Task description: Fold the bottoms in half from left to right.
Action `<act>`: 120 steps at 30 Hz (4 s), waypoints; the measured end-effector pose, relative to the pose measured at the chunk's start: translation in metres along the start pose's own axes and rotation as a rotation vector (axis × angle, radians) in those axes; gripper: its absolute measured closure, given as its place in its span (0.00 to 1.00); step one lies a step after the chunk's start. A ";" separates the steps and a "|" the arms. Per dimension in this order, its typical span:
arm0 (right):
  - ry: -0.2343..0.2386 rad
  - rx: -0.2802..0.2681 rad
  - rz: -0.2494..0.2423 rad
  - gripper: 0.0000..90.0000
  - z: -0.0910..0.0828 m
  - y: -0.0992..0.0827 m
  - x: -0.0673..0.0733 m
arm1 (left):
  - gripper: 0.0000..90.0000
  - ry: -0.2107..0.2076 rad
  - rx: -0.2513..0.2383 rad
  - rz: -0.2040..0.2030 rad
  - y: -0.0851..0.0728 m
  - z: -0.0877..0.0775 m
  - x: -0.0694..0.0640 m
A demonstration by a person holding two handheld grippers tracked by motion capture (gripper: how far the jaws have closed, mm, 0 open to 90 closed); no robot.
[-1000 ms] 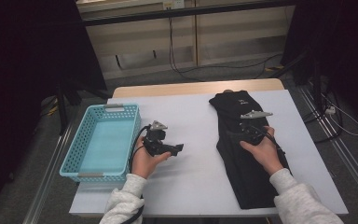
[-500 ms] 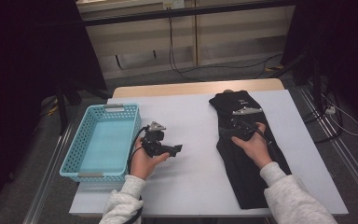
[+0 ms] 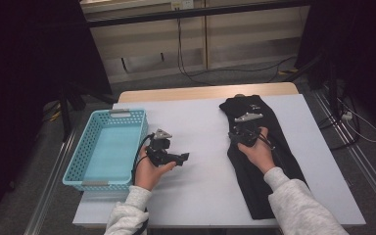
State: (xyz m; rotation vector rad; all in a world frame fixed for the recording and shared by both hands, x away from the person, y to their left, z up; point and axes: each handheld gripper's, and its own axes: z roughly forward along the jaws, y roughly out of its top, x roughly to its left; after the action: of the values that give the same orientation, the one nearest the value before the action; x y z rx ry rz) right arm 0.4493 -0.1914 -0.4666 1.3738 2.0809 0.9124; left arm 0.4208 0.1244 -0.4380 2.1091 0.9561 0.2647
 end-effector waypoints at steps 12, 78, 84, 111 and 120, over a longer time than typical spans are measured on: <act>0.025 0.003 -0.017 0.95 -0.004 -0.001 -0.008 | 0.11 -0.005 -0.001 -0.002 0.000 0.001 0.001; 0.216 -0.051 -0.040 0.66 -0.003 0.016 0.027 | 0.11 0.003 -0.009 -0.027 0.003 0.004 0.004; 0.230 0.002 -0.057 0.83 0.008 0.011 0.032 | 0.11 0.000 -0.002 -0.018 0.003 0.005 0.003; 0.062 -0.022 -0.055 0.97 -0.016 0.005 -0.006 | 0.11 -0.002 -0.002 -0.021 0.004 0.009 0.004; 0.060 -0.016 -0.019 0.79 -0.019 0.002 -0.009 | 0.12 -0.007 -0.007 -0.027 0.006 0.013 0.004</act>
State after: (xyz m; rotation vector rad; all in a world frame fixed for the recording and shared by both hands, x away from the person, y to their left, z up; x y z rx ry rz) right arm 0.4408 -0.2039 -0.4524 1.3318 2.1227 0.9709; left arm 0.4325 0.1173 -0.4429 2.0884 0.9773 0.2464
